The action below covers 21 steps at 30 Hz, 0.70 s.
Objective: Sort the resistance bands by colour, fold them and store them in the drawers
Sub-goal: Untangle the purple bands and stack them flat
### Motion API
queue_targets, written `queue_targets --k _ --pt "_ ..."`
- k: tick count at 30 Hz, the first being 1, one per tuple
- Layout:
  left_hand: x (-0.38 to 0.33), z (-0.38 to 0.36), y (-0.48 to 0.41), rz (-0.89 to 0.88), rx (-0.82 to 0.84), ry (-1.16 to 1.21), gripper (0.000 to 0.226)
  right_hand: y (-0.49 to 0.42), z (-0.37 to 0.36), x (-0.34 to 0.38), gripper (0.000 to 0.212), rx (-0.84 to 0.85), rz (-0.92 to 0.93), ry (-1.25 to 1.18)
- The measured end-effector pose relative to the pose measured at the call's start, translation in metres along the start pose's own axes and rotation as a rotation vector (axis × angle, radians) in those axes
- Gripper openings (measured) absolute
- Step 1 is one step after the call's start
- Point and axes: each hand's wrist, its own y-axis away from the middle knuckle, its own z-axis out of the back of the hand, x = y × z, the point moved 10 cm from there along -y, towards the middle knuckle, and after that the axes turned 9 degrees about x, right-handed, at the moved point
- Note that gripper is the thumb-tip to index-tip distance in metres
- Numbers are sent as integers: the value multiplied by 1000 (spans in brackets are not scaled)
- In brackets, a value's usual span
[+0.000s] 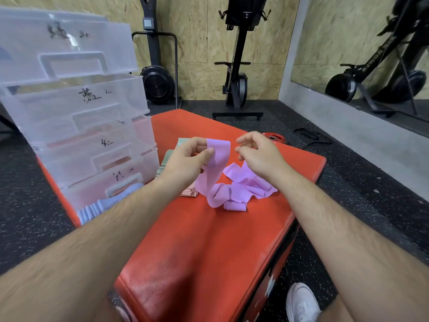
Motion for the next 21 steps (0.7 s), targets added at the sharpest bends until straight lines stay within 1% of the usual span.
queue_targets --k 1,2,3,5,6,8,10,12,13,15,17,19,21 --pt "-3 2 0 -13 -10 17 15 4 -8 10 28 59 15 -140" --pt "-6 4 0 -30 -16 45 13 8 -17 17 31 128 15 -205" --pt "-10 5 1 -48 -20 86 11 12 -25 21 35 187 17 -214" --pt "-16 9 3 -79 -36 186 10 16 -33 22 38 231 13 -140" --pt "-19 12 4 -91 -49 223 12 16 -34 23 34 227 18 -105" --pt "-22 17 6 -95 -65 273 20 17 -33 31 22 197 62 -118" --pt "-22 15 7 -68 -29 303 37 18 -26 43 14 148 116 -206" --pt "-21 6 10 -27 67 261 49 20 -17 57 17 87 157 -320" --pt "-21 -1 13 -11 122 237 51 21 -12 63 21 51 169 -373" --pt "-22 -11 19 -5 184 199 40 23 -3 71 28 -18 172 -441" --pt "-29 -7 23 -30 127 122 21 25 3 75 33 -59 163 -468" --pt "-39 2 26 -71 44 119 9 27 5 78 34 -41 159 -466" --pt "-48 8 28 -107 25 179 6 30 -1 80 37 53 145 -438"
